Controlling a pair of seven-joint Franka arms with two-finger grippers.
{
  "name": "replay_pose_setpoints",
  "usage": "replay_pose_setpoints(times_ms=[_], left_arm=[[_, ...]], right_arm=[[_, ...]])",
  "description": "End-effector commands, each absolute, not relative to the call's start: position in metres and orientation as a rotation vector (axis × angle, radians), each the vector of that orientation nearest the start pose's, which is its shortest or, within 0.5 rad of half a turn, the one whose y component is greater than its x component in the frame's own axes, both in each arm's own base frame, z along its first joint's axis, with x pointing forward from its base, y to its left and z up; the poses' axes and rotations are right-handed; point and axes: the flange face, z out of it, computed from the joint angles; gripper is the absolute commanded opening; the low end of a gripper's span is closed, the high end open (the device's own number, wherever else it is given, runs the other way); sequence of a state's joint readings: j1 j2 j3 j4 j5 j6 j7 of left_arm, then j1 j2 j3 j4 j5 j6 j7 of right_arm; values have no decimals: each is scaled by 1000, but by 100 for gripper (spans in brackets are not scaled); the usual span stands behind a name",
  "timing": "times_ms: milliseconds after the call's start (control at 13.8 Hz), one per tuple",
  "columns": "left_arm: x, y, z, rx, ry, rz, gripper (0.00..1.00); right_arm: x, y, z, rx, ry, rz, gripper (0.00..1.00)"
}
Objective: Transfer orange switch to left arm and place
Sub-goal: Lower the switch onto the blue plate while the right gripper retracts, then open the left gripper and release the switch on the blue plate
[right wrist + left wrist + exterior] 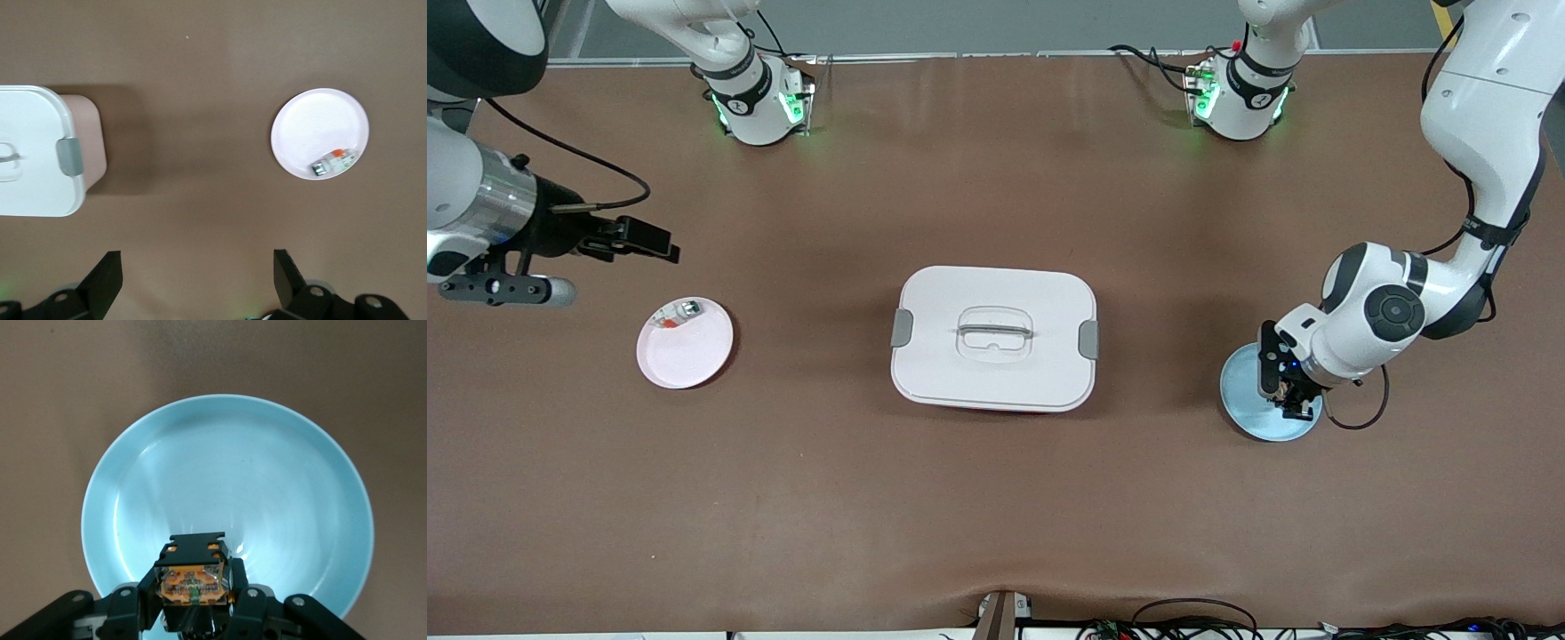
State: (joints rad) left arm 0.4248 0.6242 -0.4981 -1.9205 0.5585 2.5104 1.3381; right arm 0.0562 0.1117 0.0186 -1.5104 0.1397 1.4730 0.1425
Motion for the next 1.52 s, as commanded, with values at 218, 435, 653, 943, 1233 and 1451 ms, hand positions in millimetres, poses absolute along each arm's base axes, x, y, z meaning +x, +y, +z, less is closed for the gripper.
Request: replay_pose_setpoints(times_ms=[218,435,653,943,1233,1451], left_arm=[[624,-41,190,-1813,2401,-75,6],[620,-44,186,-1789,2411,-81,6],[615,-45,183,-1815,2401,-72,19],[614,-34,197,-1946,2275,-74,100],[616,-58,263,-2167,2040,-47,100],[615,-68,320,-2406,1807,-106,100]], right_arm=[[549,18,589,-3077,53,230,100],[541,5,597,-3100,82,192,100],[535,-4,610,-3114,107,133,100],[515,-6,607,-3119,115,49,100],[501,-8,620,-3122,29,-29,100],[506,-9,641,-3120,63,-81,100]])
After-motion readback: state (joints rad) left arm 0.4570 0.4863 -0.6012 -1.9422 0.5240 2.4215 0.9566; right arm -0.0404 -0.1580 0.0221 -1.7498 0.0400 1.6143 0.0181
